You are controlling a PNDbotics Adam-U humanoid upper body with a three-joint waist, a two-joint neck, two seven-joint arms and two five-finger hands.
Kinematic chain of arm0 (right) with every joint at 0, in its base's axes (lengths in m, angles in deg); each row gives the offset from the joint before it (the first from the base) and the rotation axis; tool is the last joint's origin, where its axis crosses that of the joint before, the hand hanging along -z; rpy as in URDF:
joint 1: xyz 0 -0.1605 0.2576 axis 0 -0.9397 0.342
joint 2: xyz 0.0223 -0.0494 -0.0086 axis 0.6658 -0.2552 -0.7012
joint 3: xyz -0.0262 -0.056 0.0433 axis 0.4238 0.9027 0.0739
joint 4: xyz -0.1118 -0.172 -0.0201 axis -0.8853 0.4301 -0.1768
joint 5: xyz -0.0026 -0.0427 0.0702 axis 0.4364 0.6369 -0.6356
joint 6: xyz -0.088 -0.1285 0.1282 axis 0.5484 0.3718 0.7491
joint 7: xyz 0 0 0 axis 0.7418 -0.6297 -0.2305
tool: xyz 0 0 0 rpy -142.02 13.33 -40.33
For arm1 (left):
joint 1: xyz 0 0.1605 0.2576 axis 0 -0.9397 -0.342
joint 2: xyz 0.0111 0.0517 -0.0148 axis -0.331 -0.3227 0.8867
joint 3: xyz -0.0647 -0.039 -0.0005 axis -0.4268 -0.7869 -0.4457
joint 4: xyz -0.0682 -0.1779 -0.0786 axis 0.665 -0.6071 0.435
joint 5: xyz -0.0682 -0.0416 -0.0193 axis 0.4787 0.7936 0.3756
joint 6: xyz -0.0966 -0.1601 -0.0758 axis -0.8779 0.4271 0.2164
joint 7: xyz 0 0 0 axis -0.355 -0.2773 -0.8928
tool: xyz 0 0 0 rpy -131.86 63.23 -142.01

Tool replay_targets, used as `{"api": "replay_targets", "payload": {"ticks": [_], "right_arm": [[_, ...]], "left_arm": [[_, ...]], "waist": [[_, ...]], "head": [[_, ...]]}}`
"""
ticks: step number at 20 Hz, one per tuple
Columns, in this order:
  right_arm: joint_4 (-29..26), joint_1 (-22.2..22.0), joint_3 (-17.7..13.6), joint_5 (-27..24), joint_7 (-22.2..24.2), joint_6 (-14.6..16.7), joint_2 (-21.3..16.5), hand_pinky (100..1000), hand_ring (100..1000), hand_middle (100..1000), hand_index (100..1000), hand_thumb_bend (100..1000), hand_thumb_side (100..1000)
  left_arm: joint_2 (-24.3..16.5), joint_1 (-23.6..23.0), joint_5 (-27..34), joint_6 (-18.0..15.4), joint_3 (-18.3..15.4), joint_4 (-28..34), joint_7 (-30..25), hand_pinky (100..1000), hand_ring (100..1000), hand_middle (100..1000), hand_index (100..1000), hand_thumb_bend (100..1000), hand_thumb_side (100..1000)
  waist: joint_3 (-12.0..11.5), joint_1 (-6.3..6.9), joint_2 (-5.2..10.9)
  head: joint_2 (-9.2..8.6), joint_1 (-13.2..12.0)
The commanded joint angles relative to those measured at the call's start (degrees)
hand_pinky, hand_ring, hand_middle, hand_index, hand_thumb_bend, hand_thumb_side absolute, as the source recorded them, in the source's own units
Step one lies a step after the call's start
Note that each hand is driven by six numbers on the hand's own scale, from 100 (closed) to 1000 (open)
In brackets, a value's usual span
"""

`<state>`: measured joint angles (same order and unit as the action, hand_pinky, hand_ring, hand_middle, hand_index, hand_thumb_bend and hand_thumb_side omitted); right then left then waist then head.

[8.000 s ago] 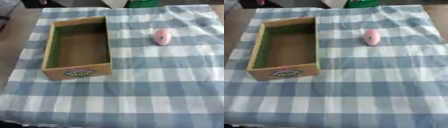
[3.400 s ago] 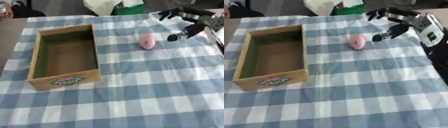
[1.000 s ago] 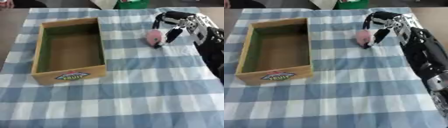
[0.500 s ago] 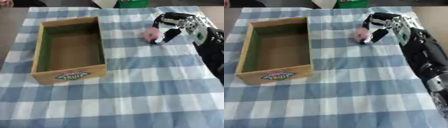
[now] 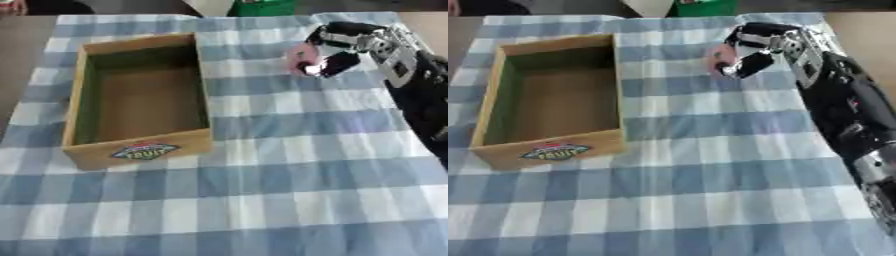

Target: Pick up objects on the table and place them in the box.

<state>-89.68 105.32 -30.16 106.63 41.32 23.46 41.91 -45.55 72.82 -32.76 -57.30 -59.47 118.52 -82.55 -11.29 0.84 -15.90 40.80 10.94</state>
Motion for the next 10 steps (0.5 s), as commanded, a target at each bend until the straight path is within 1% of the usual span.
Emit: {"api": "replay_targets", "payload": {"ticks": [1, 2, 6, 10], "right_arm": [[-2.23, 1.94, -0.35, -2.16, 0.15, -0.85, -1.40, 842, 902, 501, 641, 122, 581], [-2.60, 2.12, -0.30, -2.46, 0.02, -1.06, -1.42, 843, 902, 497, 637, 116, 594], [-3.78, 2.84, -0.25, -3.82, -0.17, -1.65, -1.23, 846, 905, 491, 633, 112, 594], [-5.56, 4.12, -0.01, -6.58, 0.22, -1.94, -0.95, 845, 904, 486, 632, 114, 592]], "left_arm": [[-0.59, 0.08, -0.17, 0.08, -0.24, 1.09, 0.07, 506, 398, 560, 838, 214, 572], [-0.61, 0.07, -0.17, 0.09, -0.21, 1.09, 0.06, 506, 398, 560, 838, 213, 572], [-0.69, 0.03, -0.17, 0.12, -0.13, 1.09, 0.04, 505, 398, 560, 837, 211, 573], [-0.92, -0.07, -0.16, 0.11, -0.04, 1.09, 0.13, 505, 398, 561, 836, 210, 573]], "waist": [[0.10, 0.12, 1.21], [0.11, 0.13, 1.25], [0.08, 0.17, 1.42], [-0.11, 0.16, 1.73]], "head": [[-0.22, -0.08], [-0.26, -0.04], [-0.39, 0.16], [-0.62, 0.44]]}}
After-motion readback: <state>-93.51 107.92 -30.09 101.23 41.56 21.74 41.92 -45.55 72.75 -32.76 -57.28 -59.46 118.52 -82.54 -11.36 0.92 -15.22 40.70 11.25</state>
